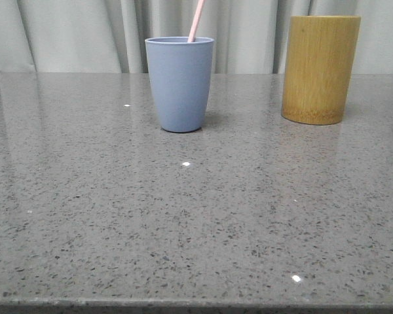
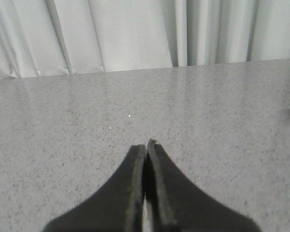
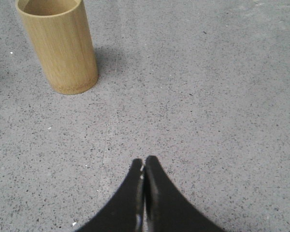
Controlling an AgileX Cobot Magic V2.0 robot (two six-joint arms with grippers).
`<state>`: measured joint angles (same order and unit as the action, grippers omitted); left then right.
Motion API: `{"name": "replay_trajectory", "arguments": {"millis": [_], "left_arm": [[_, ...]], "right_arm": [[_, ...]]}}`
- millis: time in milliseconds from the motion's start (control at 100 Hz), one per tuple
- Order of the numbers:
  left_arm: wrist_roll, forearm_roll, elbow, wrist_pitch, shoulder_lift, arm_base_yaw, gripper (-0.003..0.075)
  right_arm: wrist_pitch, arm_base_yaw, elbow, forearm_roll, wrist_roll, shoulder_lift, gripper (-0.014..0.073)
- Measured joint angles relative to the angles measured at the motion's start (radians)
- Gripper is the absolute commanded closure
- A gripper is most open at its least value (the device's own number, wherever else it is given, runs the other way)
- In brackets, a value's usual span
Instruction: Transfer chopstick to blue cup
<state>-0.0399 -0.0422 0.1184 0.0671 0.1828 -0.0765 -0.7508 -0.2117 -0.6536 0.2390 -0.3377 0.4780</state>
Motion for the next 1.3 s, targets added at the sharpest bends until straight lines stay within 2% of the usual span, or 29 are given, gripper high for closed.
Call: {"name": "replay_trajectory", "arguments": {"millis": [120,230,1300], "left_arm": [[0.000,0.007,-0.119,-0.034,-0.125,0.000,0.0739],[0.000,0.010,-0.121,-0.012,-0.188,0.000,0.0739],[0.000,0.028,-0.121,-0.052,-0.188,0.000,0.0739]], "right_arm": [[0.000,0.000,0.000,0.000,0.000,0.000,0.0661],[-0.002,0.000,0.002,0.000,0.000,0.000,0.0661],[-0.002,0.000,0.004,0.000,0.000,0.000,0.0661]]}}
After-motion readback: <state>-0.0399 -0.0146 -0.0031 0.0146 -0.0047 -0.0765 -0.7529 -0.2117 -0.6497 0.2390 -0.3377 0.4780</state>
